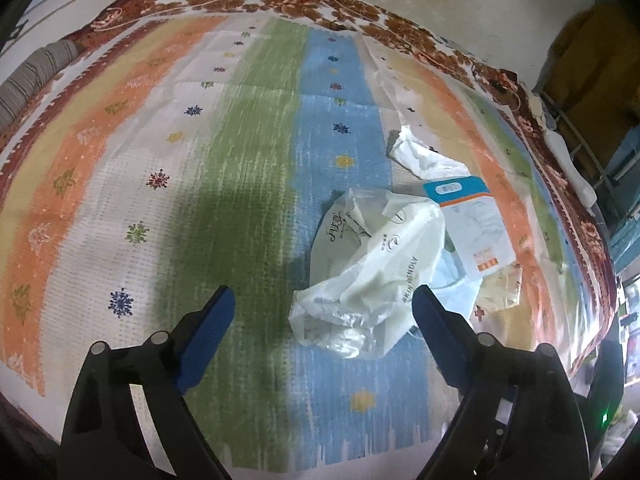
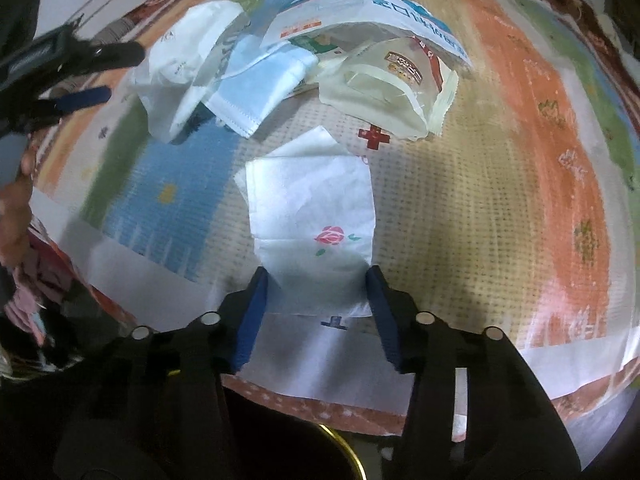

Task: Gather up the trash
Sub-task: 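Grasp the white plastic bag with the left tool while the right tool grasps the flowered tissue, then carry the white bag and tissue in both tools over the bin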

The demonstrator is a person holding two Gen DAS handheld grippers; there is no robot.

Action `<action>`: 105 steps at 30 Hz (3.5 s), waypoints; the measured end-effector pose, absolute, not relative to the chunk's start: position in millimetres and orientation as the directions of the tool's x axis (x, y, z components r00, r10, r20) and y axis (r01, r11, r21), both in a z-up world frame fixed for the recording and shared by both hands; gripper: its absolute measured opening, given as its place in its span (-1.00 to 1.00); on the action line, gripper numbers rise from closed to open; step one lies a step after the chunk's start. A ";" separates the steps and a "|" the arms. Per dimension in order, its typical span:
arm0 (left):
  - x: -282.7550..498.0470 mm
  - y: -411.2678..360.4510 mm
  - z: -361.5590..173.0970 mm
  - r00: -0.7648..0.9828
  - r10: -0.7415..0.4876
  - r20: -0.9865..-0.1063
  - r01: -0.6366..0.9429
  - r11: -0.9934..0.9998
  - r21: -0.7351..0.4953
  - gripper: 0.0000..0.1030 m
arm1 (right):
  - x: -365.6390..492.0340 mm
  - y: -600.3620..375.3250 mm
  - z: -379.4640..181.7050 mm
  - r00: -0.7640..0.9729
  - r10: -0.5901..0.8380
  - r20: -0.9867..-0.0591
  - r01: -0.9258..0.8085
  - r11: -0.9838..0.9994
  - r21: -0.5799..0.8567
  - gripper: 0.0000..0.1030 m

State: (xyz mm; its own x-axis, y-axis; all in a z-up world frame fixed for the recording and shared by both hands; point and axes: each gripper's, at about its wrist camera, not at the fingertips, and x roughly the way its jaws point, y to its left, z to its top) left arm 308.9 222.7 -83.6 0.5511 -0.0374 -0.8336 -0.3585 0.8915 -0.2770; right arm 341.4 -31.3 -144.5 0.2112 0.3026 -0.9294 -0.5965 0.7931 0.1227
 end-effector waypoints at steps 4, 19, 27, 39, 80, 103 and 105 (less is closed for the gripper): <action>311.3 223.7 -90.0 0.544 -0.046 -0.838 -0.366 0.886 -0.287 0.28 | 339.5 -28.2 -142.7 0.207 0.303 -0.930 -0.607 0.786 0.121 -0.72; 298.4 210.9 -67.6 0.553 -0.067 -0.831 -0.348 0.887 -0.303 -0.81 | 333.8 -33.9 -100.8 0.246 0.377 -0.893 -0.622 0.768 0.153 -0.95; 274.5 201.6 -29.9 0.600 -0.039 -0.799 -0.346 0.888 -0.303 -0.87 | 314.4 -41.5 -65.6 0.307 0.417 -0.856 -0.654 0.746 0.129 -0.95; 247.8 184.1 4.0 0.634 -0.031 -0.773 -0.339 0.887 -0.313 -0.90 | 291.8 -60.7 -25.7 0.366 0.466 -0.806 -0.661 0.739 0.128 -0.96; 129.2 93.4 48.7 0.719 -0.058 -0.692 -0.273 0.893 -0.359 -0.90 | 187.0 -138.9 41.5 0.520 0.560 -0.645 -0.676 0.731 0.089 -0.96; 74.6 68.6 25.3 0.710 -0.042 -0.703 -0.306 0.881 -0.361 -0.90 | 137.2 -162.0 18.1 0.471 0.575 -0.669 -0.698 0.707 0.116 -0.96; 71.3 65.6 21.1 0.703 -0.043 -0.710 -0.309 0.881 -0.360 -0.90 | 133.3 -162.9 14.6 0.464 0.573 -0.676 -0.700 0.704 0.116 -0.96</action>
State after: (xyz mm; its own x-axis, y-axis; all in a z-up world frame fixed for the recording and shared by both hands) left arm 71.3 65.6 21.1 0.7032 -0.0433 -0.7097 -0.3086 0.8806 -0.3596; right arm 133.3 -162.9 14.6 0.4640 0.5726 -0.6759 -0.7004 0.7043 0.1158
